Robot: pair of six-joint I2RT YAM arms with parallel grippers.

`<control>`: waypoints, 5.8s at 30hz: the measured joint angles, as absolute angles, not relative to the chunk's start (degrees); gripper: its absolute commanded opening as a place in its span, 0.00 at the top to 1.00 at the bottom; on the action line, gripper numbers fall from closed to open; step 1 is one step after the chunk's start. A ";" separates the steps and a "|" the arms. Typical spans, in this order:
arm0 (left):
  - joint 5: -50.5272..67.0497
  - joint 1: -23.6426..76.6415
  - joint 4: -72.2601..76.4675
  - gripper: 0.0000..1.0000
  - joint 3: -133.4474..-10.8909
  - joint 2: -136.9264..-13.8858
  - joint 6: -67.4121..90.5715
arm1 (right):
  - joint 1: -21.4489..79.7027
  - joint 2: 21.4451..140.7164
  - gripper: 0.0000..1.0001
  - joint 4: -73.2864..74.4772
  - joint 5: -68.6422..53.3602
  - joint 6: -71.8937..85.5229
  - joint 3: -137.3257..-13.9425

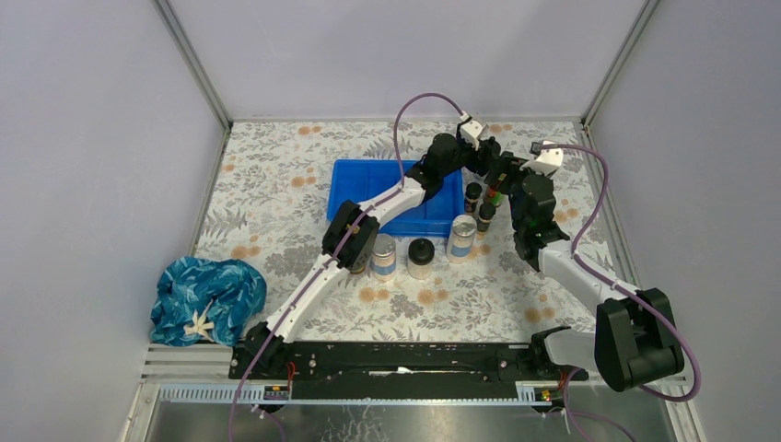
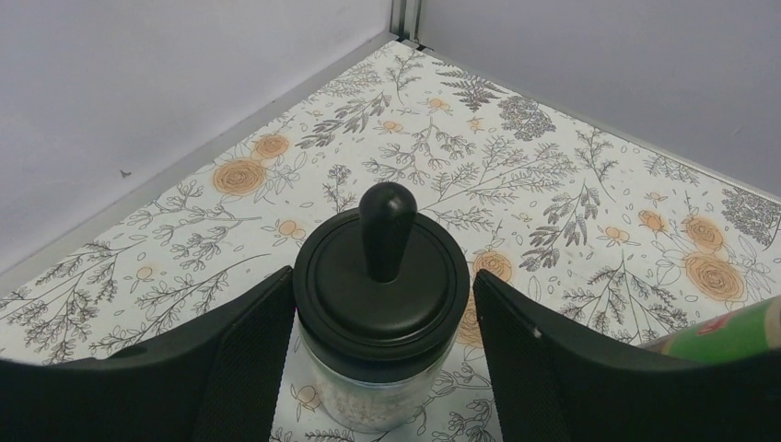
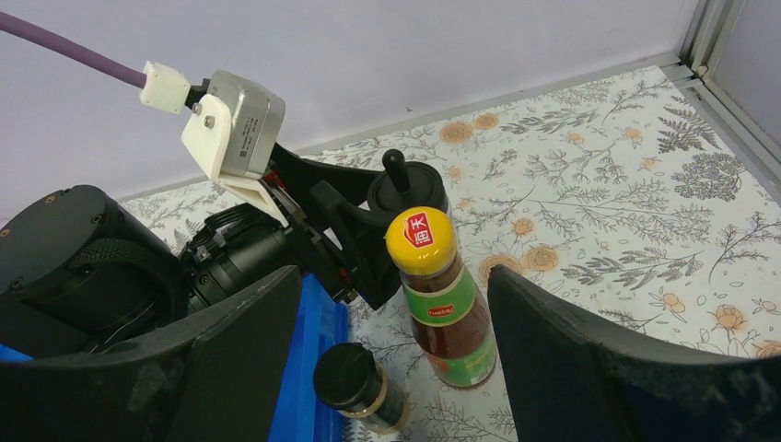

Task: Organize the condiment bottles
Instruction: Pick up the bottle from the center of the board, then place the bottle in the storage box.

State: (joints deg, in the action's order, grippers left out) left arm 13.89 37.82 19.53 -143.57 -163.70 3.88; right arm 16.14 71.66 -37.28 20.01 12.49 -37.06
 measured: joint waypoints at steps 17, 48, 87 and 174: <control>13.63 37.89 19.22 0.56 -143.57 -163.68 2.94 | 16.19 71.61 0.19 -39.77 20.03 12.71 -36.64; 10.81 38.35 20.18 1.00 -140.97 -162.36 2.92 | 16.51 71.61 0.20 -39.70 20.03 12.88 -36.34; 8.45 38.48 21.06 1.00 -138.32 -160.73 3.33 | 16.97 69.89 0.21 -38.54 20.38 12.62 -36.29; 0.54 38.85 26.20 1.00 -97.17 -123.37 -2.70 | 18.37 53.93 0.21 -25.91 21.52 12.49 -34.17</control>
State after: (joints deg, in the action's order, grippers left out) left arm 0.54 38.85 26.20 -97.17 -123.37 -2.70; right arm 18.37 53.93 -25.91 21.52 12.49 -34.17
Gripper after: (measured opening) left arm 0.661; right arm 0.789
